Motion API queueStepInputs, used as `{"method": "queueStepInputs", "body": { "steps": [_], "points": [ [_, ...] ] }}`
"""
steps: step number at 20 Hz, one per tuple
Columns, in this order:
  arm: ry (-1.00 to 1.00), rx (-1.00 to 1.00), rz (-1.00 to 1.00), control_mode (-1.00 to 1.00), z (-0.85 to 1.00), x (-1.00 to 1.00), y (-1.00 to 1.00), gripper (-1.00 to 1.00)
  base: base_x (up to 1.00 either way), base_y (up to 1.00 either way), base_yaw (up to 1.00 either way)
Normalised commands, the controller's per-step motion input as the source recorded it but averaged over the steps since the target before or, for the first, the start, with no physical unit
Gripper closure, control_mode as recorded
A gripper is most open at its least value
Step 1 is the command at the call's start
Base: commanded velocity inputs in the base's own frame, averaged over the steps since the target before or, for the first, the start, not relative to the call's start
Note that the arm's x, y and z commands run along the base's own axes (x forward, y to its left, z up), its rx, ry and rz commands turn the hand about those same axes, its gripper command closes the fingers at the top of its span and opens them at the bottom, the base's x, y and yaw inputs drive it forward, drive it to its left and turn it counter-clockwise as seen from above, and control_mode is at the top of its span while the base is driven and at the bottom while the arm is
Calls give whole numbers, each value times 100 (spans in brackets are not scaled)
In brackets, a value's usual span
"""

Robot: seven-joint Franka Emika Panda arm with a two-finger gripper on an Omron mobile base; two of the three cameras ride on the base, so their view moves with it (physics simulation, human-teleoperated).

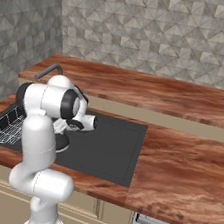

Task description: Open the cabinet, pick the kettle from the cabinet, and place it in the sink.

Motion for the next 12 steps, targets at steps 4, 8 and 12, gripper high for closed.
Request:
{"method": "queueStepInputs", "body": {
  "steps": [4, 8, 12],
  "points": [
    [0, 10, 6, -100, -18, 7, 3, 100, 0, 0, 0],
    [0, 10, 5, -100, -23, 2, 1, 100, 0, 0, 0],
    [0, 13, 2, -100, -29, -2, 0, 100, 0, 0, 0]
  ]
}}
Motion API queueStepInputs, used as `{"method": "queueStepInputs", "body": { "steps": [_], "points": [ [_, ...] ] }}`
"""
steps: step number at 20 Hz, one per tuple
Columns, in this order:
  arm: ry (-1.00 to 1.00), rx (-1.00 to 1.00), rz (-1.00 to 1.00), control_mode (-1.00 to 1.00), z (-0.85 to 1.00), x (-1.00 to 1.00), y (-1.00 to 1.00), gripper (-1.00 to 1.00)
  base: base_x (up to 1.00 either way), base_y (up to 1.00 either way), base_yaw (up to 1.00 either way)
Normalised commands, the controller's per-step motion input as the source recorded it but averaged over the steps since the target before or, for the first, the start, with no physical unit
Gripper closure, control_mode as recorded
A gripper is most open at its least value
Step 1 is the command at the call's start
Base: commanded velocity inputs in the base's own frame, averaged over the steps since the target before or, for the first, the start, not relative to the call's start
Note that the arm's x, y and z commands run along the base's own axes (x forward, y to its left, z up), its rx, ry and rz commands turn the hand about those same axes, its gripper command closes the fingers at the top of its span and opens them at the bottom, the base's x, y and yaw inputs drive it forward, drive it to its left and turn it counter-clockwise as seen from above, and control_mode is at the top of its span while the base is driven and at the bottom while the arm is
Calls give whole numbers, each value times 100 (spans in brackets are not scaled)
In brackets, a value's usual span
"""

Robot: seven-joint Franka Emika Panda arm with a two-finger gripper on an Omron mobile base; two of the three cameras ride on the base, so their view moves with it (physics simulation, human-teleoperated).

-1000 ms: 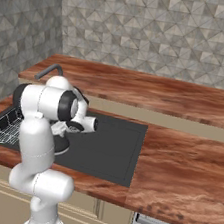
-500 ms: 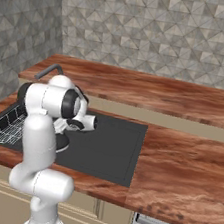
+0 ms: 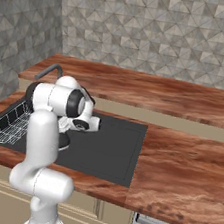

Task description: Open the cabinet, pick the kettle from the cabinet, and place it in the sink.

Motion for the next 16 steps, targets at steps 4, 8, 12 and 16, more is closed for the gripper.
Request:
{"method": "queueStepInputs", "body": {
  "steps": [4, 8, 12, 16],
  "points": [
    [0, 7, 0, -100, -31, -10, 0, 100, 0, 0, 0],
    [0, 2, 0, -100, -31, -14, 1, 100, 0, 0, 0],
    [0, 0, 0, -100, -28, -21, 6, 100, 0, 0, 0],
    [2, 0, 0, -100, -26, -29, 7, 100, 0, 0, 0]
  ]
}}
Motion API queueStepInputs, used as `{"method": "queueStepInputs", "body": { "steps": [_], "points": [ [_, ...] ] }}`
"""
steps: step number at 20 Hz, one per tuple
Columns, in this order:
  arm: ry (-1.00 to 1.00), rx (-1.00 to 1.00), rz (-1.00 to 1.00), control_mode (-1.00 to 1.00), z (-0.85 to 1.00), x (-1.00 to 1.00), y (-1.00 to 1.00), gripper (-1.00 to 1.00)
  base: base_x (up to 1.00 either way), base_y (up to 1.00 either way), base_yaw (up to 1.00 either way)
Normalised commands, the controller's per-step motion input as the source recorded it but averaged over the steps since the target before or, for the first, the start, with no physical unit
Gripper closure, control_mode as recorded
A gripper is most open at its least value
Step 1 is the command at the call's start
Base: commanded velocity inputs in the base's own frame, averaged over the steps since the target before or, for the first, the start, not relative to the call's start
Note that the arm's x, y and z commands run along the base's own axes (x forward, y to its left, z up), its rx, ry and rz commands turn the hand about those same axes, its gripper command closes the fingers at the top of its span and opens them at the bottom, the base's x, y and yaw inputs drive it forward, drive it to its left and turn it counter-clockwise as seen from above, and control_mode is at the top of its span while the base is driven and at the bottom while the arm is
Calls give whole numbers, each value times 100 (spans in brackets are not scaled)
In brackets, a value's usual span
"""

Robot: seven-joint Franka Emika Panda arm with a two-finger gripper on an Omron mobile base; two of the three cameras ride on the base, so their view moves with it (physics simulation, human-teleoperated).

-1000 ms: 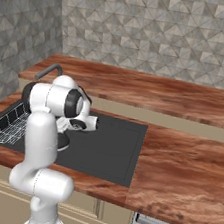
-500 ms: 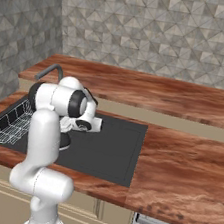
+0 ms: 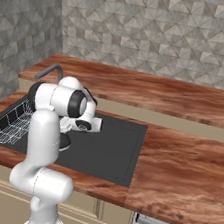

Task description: Open the cabinet, pick the kettle from the cabinet, and place it in the sink.

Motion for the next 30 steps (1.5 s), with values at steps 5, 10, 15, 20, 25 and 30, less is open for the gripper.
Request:
{"method": "queueStepInputs", "body": {
  "steps": [5, 10, 15, 20, 25, 30],
  "points": [
    [5, 0, 0, -100, -29, -29, 4, 100, 0, 0, 0],
    [5, 0, 0, -100, -33, -23, 0, 100, 0, 0, 0],
    [2, 0, 0, -100, -33, -21, 0, 100, 0, 0, 0],
    [1, 0, 0, -100, -30, -24, 0, 100, 0, 0, 0],
    [2, 0, 0, -100, -35, -31, 0, 100, 0, 0, 0],
    [1, 0, 0, -100, -36, -27, 0, 100, 0, 0, 0]
  ]
}}
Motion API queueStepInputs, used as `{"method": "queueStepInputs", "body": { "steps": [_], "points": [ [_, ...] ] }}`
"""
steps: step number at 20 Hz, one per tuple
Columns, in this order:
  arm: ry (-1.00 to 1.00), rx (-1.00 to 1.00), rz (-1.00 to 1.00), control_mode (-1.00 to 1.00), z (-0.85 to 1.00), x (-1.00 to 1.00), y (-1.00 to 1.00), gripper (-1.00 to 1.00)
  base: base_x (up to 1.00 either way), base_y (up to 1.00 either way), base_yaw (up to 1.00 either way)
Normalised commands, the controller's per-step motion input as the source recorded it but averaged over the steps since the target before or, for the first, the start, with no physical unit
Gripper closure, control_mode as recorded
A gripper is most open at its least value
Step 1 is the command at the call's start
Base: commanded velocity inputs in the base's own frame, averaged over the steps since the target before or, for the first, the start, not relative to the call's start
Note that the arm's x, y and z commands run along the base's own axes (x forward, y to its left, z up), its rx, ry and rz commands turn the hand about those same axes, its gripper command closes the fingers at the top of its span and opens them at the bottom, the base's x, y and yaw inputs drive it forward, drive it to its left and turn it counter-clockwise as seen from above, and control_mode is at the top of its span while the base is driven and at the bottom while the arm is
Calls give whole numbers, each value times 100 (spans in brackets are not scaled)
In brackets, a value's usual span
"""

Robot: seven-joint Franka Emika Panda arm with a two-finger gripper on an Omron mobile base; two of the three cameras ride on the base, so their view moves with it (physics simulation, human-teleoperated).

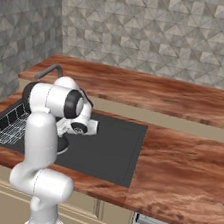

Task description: Open the cabinet, pick the kettle from the cabinet, and place it in the sink.

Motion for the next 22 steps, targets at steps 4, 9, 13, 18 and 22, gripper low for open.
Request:
{"method": "queueStepInputs", "body": {
  "steps": [4, 9, 13, 18, 22],
  "points": [
    [0, 0, 0, -100, -33, -15, -4, 100, 0, 0, 0],
    [1, 0, 0, -100, -32, -12, -7, 100, 0, 0, 0],
    [4, 0, 0, -100, -32, -10, -5, -100, 0, 0, 0],
    [4, 0, 0, -100, -30, -14, -5, -100, 0, 0, 0],
    [9, 0, 0, -100, -28, -16, -14, -100, 0, 0, 0]
  ]
}}
